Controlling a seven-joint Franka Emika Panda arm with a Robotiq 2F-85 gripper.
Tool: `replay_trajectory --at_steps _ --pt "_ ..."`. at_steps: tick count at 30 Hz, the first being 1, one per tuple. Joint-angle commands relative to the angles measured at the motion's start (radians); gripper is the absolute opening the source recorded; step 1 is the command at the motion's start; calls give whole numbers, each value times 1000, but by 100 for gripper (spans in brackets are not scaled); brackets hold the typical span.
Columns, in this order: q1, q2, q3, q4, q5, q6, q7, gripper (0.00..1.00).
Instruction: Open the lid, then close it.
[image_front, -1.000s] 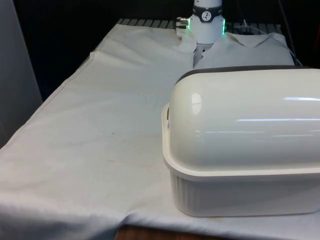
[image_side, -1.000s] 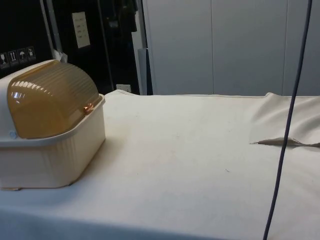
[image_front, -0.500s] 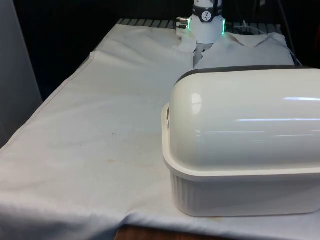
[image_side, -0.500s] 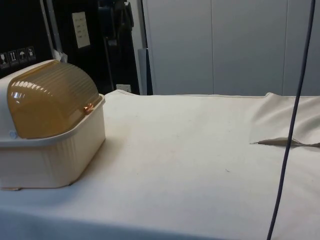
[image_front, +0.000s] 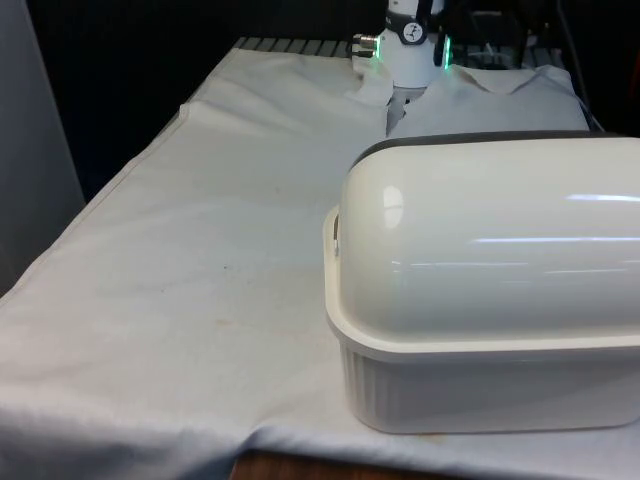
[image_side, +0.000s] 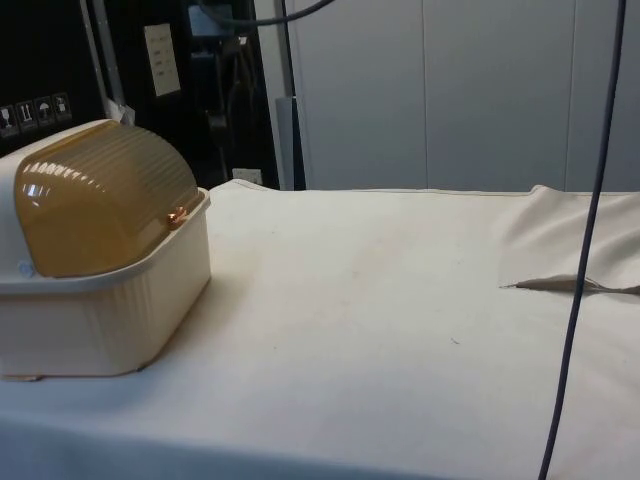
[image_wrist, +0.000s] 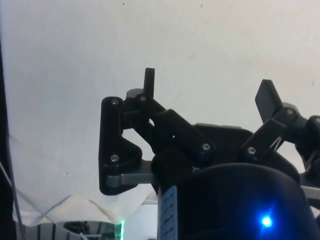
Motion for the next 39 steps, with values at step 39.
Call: replay_trajectory --at_steps 39 --pt "-17 154 -7 -6 8 236 -20 100"
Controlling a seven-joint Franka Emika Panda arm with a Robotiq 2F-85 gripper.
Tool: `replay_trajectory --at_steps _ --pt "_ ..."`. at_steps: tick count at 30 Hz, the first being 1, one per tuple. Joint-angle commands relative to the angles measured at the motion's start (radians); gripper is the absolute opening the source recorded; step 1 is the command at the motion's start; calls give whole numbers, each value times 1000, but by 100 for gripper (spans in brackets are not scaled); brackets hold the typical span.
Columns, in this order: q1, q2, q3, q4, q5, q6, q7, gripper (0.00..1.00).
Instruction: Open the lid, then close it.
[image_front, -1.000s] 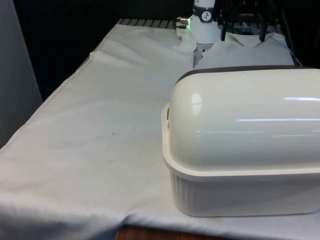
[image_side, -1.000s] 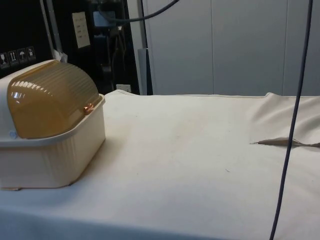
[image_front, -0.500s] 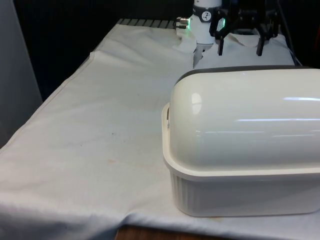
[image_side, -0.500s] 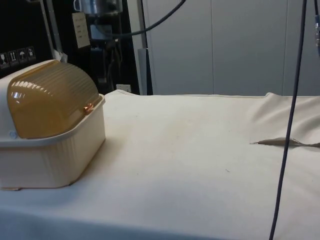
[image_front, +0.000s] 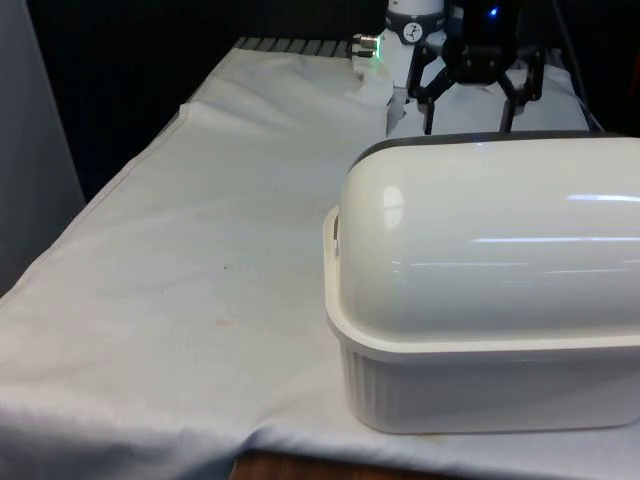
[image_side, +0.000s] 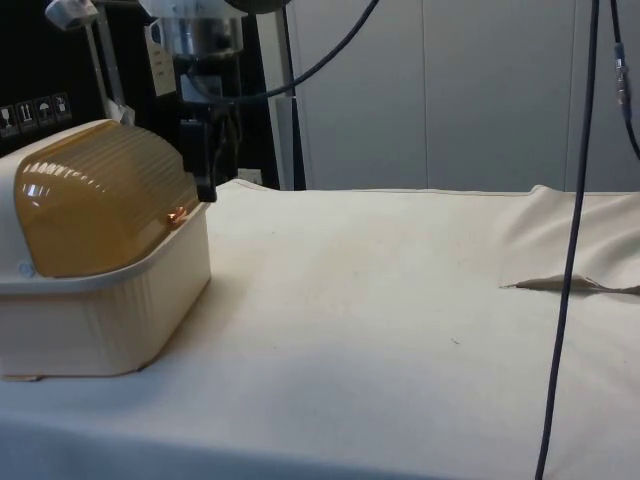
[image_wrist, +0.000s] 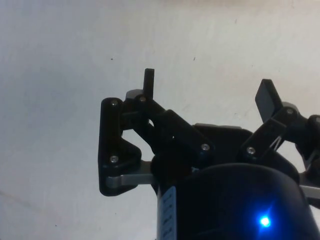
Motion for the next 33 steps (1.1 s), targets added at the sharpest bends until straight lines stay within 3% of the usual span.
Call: replay_trajectory --at_steps 1,12,18,19,26,33 --pt "-3 8 1 -2 7 19 -8 100" --pt "-5 55 -4 5 5 71 -5 100" --pt "-9 61 -6 1 8 78 -7 100" --pt "-5 60 -8 4 0 69 -1 100" --pt "-13 93 -6 5 33 102 -2 100" --pt "-7 111 -11 25 24 107 13 100"
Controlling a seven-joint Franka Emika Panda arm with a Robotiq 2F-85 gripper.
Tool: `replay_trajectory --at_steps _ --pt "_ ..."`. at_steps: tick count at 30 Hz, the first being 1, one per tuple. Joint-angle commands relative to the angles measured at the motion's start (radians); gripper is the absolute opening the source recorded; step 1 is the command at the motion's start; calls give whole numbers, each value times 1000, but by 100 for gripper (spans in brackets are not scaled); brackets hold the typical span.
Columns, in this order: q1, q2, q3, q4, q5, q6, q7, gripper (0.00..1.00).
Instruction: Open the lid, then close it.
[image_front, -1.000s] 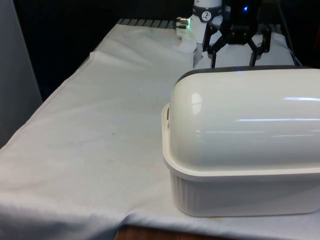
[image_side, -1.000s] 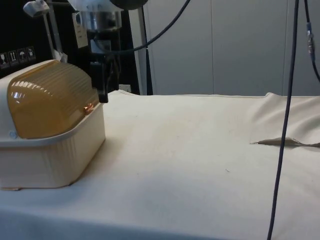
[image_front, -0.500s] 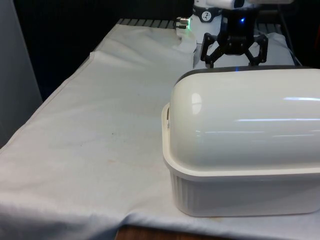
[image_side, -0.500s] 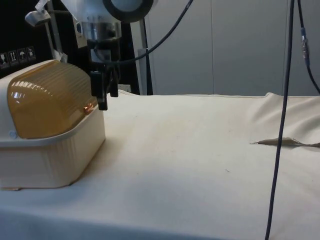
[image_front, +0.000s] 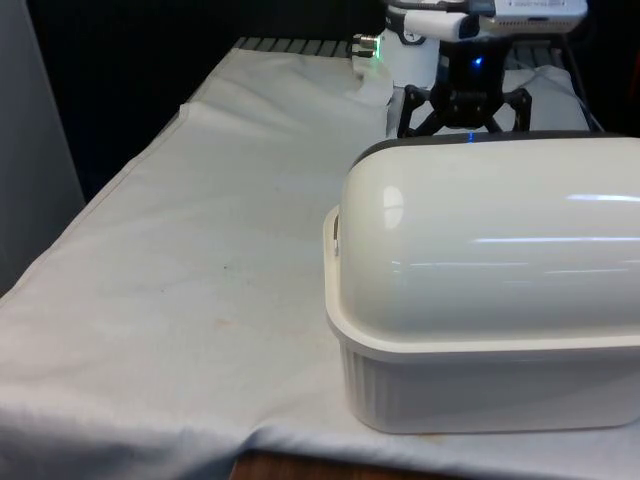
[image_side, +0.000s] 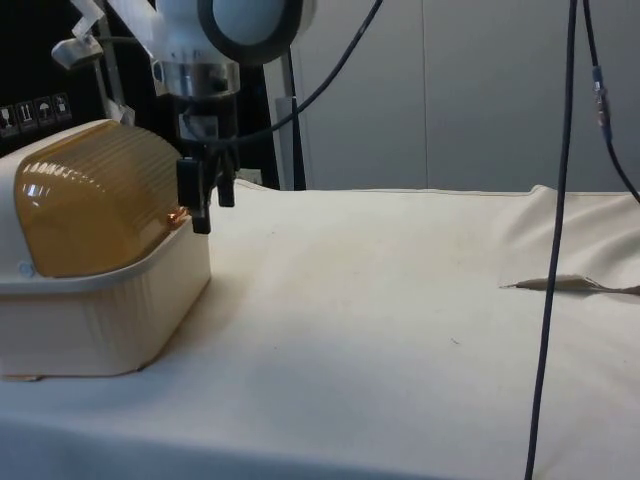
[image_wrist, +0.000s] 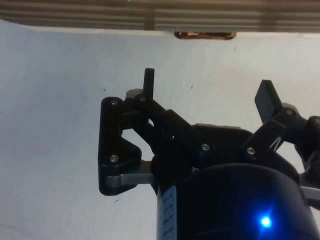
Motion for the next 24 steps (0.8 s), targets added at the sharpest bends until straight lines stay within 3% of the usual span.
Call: replay_trajectory --at_steps 1,24 --pt "1 2 -1 3 -1 7 3 100" --pt "0 9 -2 3 -6 76 -8 100"
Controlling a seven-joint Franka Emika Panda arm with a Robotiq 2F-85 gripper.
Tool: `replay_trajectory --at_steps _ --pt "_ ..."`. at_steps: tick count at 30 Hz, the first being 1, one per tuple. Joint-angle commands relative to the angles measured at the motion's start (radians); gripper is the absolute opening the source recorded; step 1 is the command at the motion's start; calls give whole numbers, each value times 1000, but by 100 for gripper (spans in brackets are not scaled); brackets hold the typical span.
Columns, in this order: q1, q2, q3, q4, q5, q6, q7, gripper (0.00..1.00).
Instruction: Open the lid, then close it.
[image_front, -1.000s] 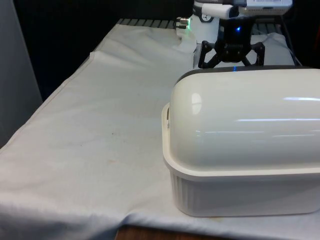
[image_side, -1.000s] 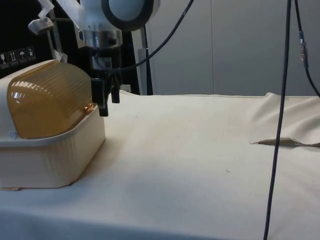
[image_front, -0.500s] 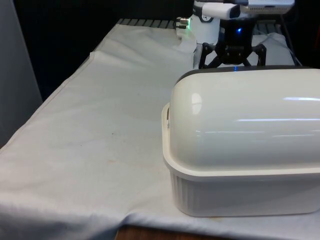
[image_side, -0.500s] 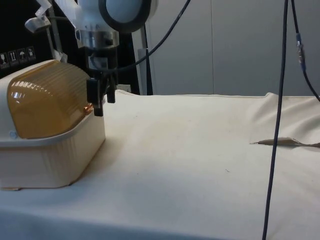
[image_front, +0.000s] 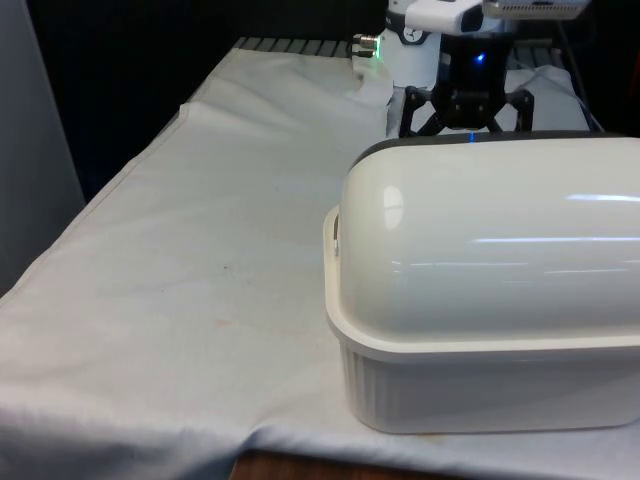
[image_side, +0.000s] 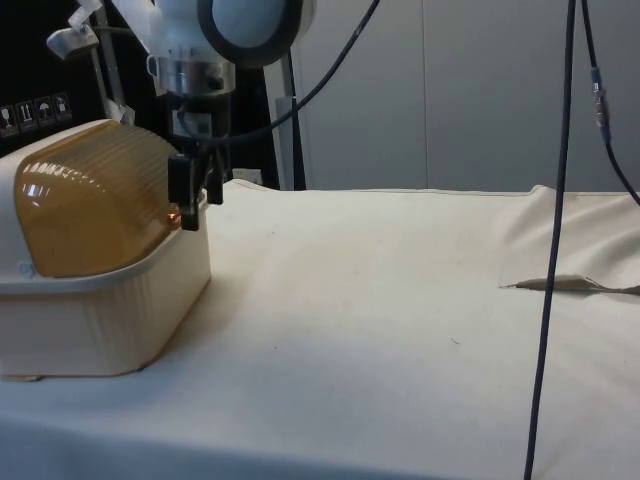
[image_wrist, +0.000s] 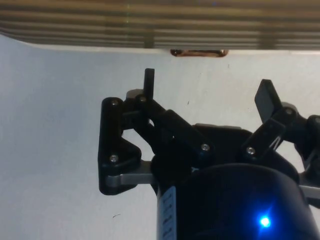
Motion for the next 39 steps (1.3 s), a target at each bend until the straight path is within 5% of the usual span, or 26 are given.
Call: replay_trajectory --at_steps 1,7,20,39 --pt "0 2 0 -2 -3 16 -2 98" --pt "0 0 0 0 -1 7 -3 62" --pt "0 1 1 -2 -1 17 -5 0" --pt "9 -10 19 11 5 -3 -9 0"
